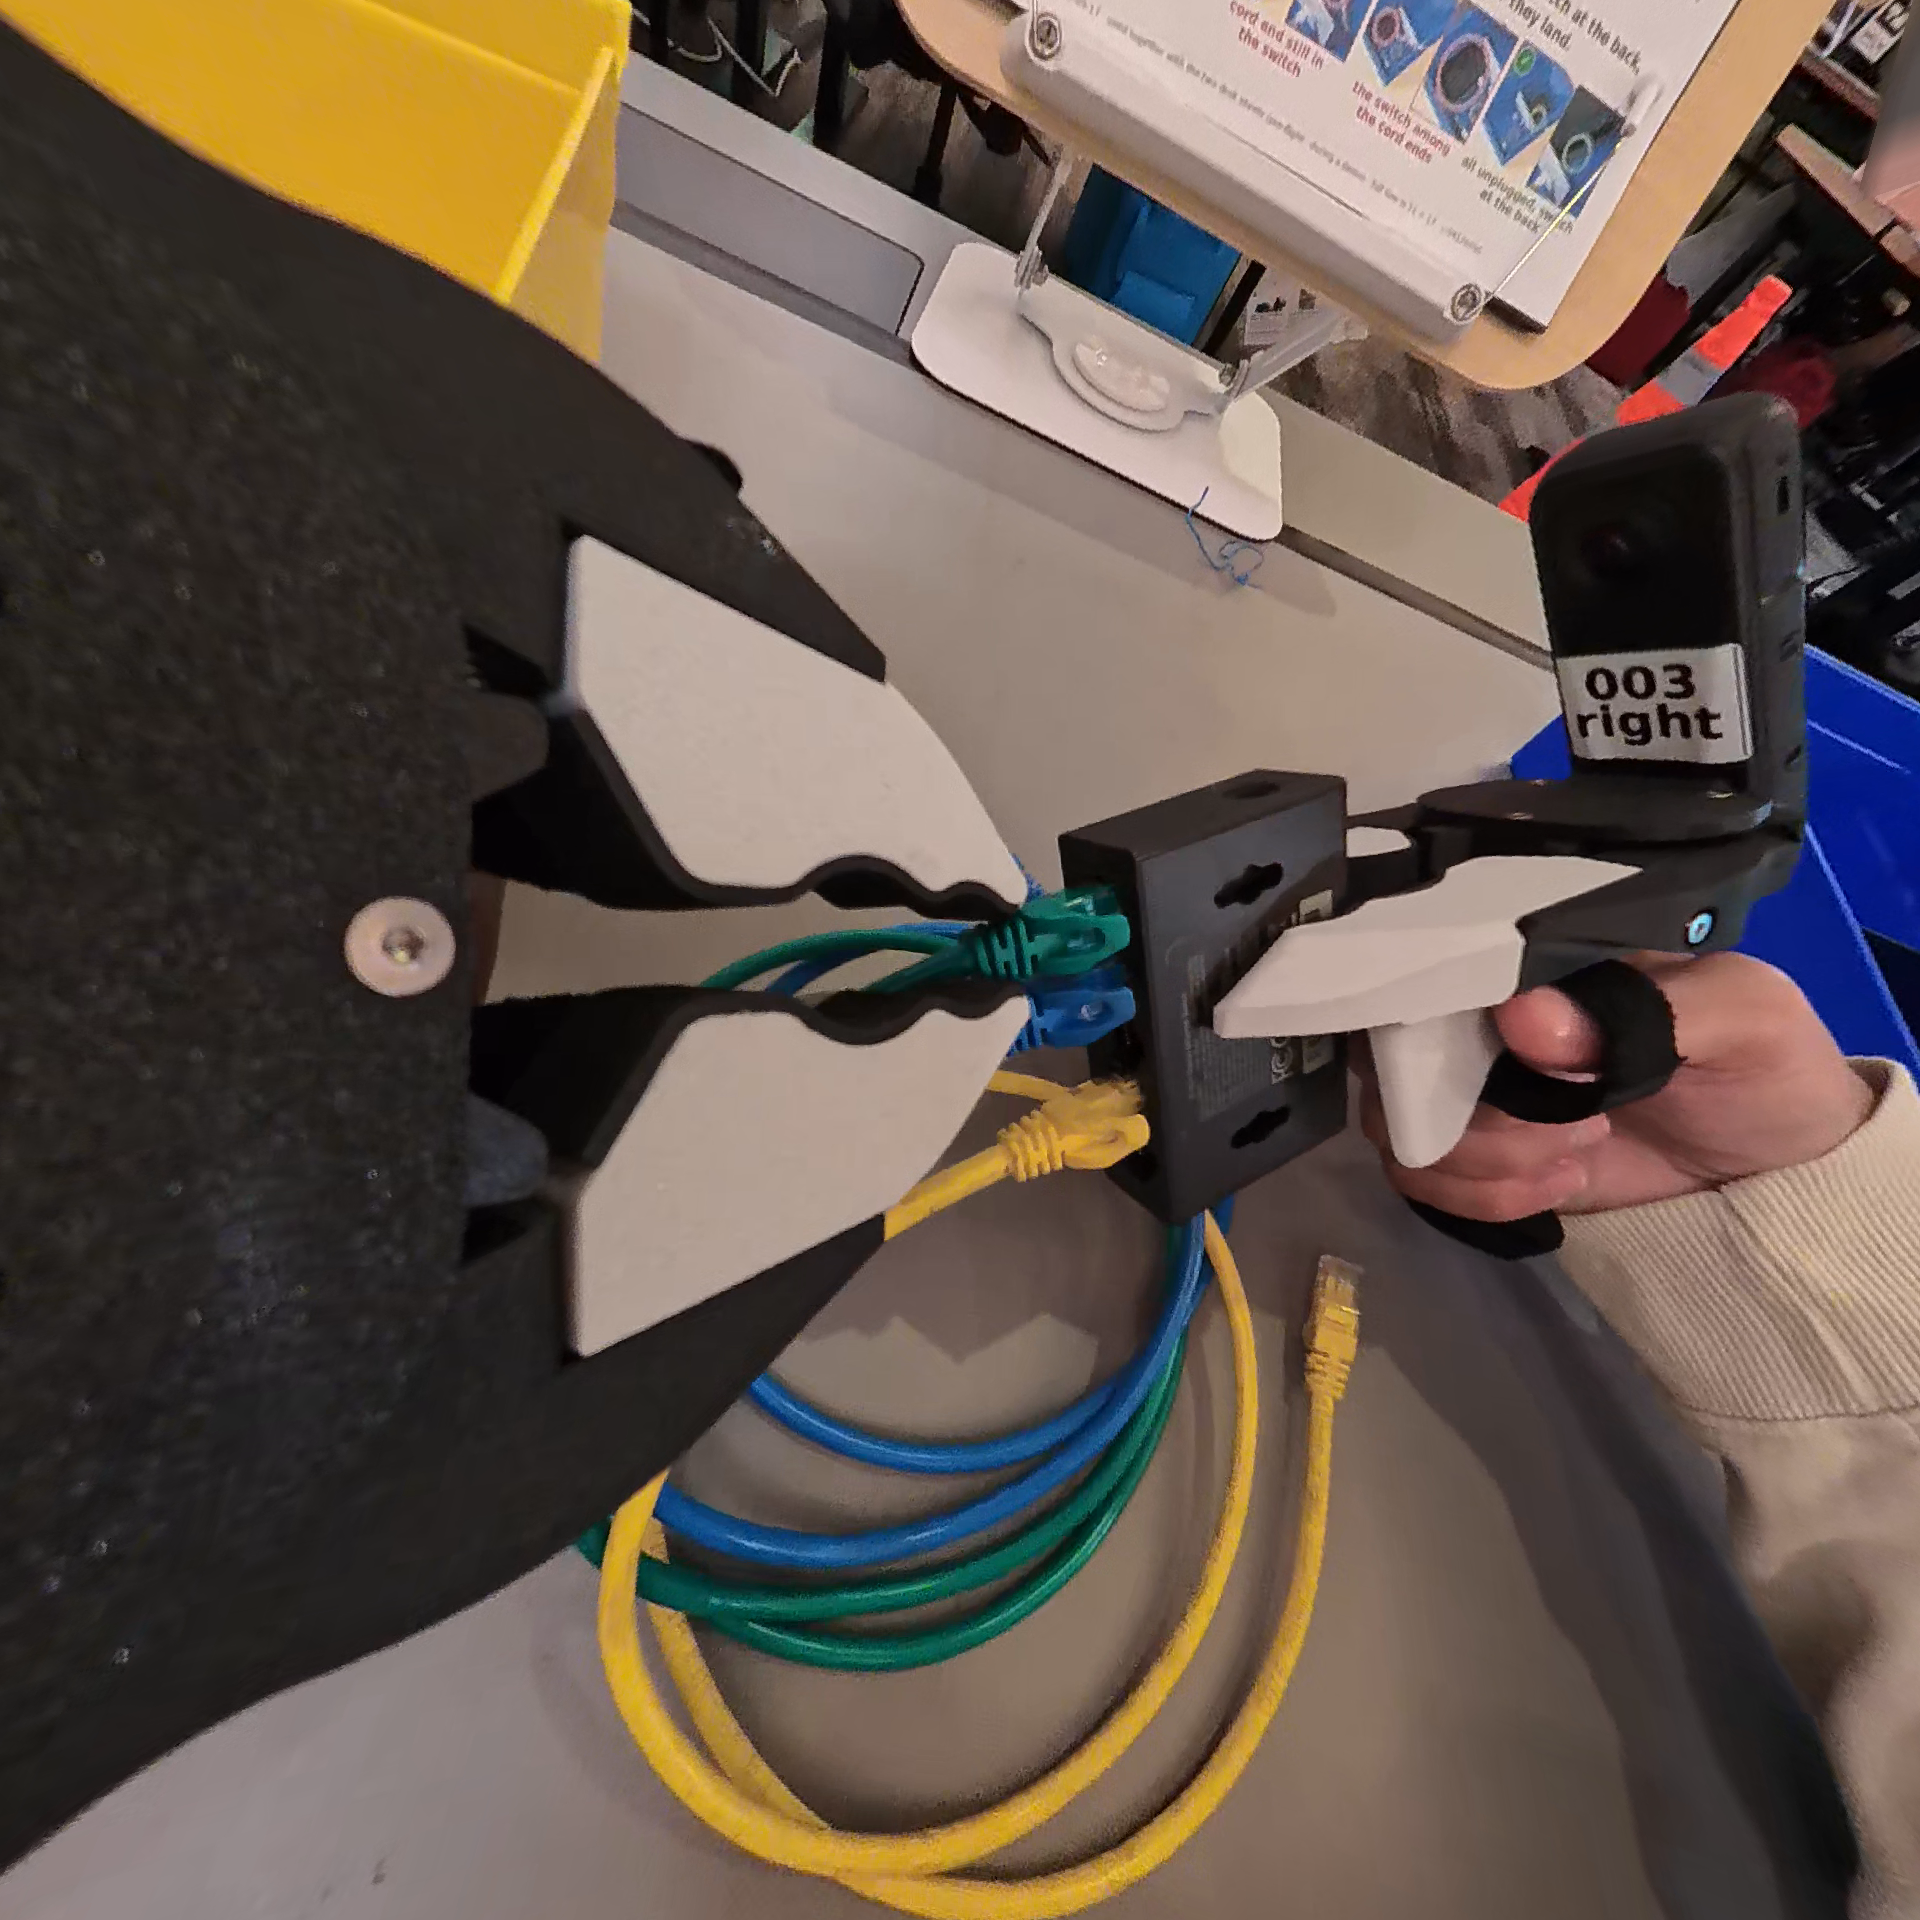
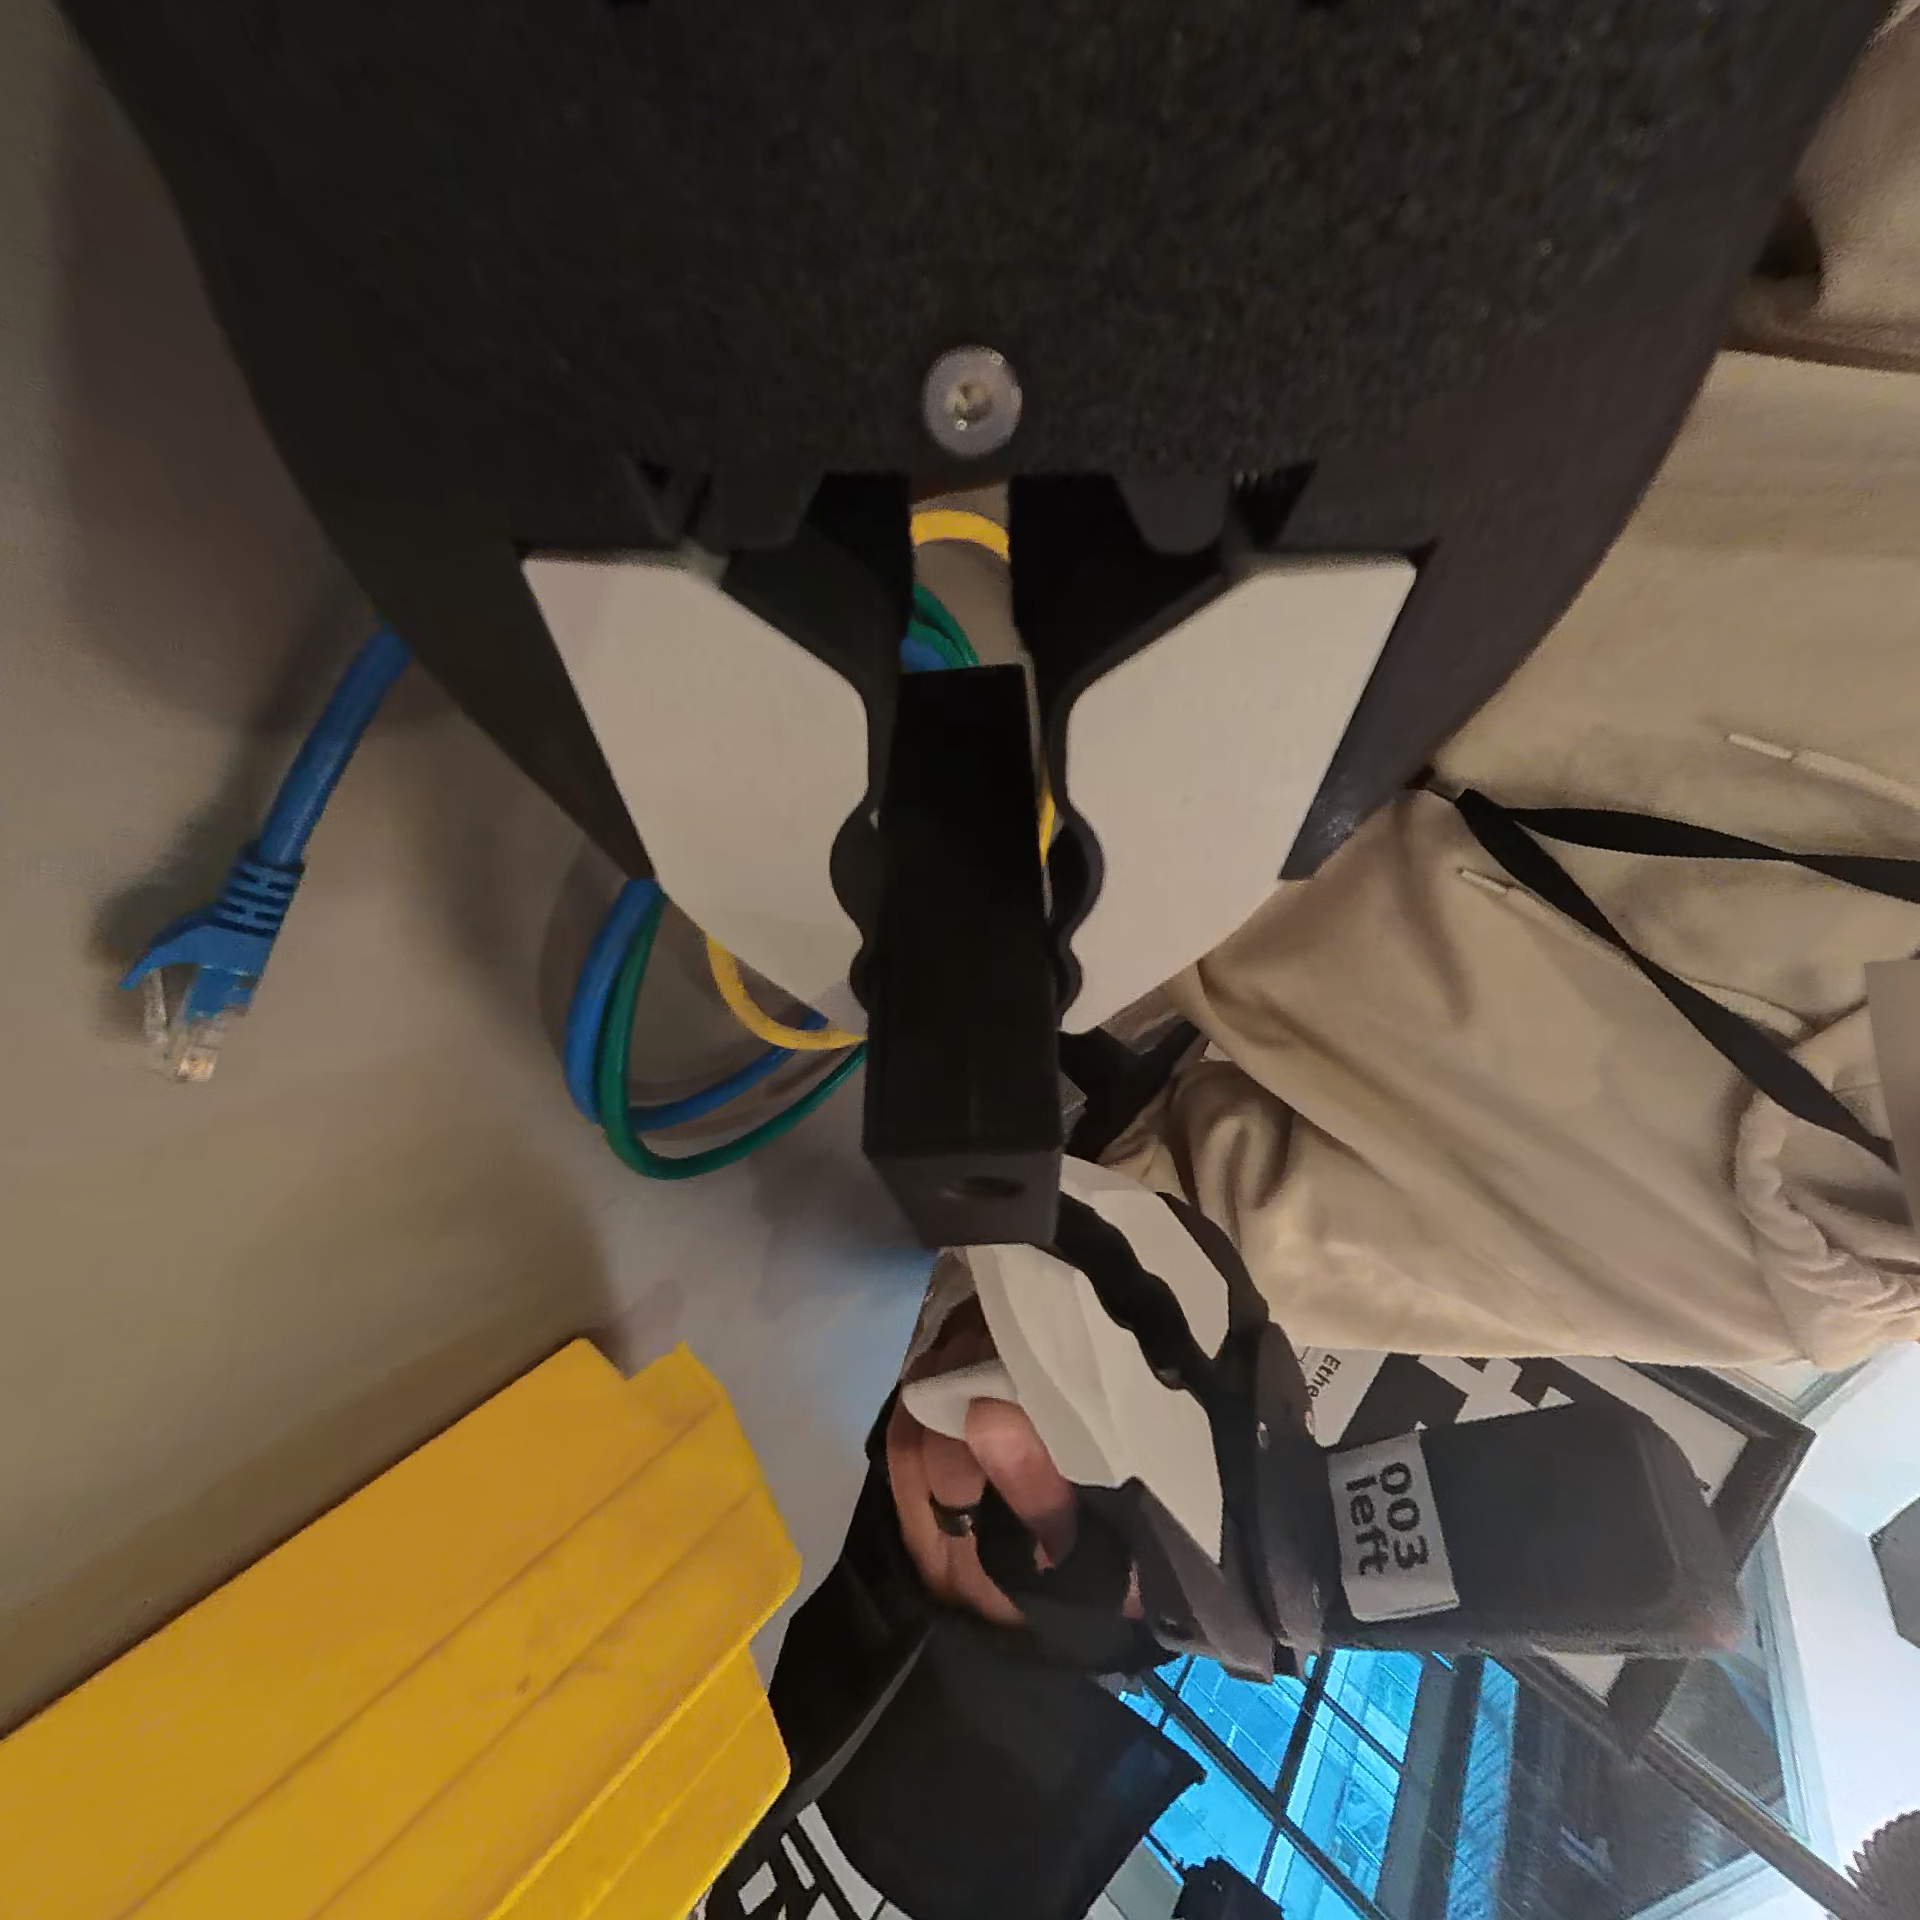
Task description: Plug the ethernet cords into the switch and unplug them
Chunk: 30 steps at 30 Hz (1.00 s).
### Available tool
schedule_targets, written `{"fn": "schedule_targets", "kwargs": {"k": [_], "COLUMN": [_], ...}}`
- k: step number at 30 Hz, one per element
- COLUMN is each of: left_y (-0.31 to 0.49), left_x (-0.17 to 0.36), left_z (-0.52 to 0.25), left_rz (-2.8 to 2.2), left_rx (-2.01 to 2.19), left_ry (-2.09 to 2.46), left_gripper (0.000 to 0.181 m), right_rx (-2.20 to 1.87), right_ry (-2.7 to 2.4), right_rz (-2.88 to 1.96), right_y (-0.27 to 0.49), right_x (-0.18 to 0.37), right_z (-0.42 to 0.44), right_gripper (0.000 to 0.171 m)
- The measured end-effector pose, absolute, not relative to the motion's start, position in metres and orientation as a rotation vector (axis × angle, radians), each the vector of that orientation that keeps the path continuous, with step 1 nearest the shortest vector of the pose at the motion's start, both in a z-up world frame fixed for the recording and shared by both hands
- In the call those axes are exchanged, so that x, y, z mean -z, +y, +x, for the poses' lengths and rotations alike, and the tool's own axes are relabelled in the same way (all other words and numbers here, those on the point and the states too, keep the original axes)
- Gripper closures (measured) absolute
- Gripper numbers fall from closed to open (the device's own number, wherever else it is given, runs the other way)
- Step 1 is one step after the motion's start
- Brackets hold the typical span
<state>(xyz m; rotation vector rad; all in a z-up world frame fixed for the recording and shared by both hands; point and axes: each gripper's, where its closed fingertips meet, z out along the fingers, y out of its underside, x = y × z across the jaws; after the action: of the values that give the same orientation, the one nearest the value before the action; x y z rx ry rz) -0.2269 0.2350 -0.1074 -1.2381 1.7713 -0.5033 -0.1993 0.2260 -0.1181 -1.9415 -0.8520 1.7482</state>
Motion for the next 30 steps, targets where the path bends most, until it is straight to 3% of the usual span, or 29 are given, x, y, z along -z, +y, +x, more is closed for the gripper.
{"fn": "schedule_targets", "kwargs": {"k": [9,15,24,30], "left_y": [0.251,0.271,0.275,0.264], "left_x": [0.098,0.08,0.09,0.095], "left_z": [-0.227,-0.236,-0.239,-0.23], "left_rz": [-1.298,-1.43,-1.754,-1.863], "left_rx": [0.549,0.619,0.832,0.997], "left_ry": [1.668,1.476,1.342,1.277], "left_gripper": [0.171,0.171,0.171,0.171], "right_rx": [-1.682,-1.399,-0.254,0.564], "right_ry": [-0.743,-0.754,-0.837,-1.124], "right_rz": [-1.92,-1.913,-1.926,-1.595], "right_y": [0.242,0.248,0.264,0.253], "right_x": [0.104,0.099,0.115,0.111], "right_z": [-0.197,-0.184,-0.14,-0.15], "right_gripper": [0.141,0.126,0.102,0.107]}}
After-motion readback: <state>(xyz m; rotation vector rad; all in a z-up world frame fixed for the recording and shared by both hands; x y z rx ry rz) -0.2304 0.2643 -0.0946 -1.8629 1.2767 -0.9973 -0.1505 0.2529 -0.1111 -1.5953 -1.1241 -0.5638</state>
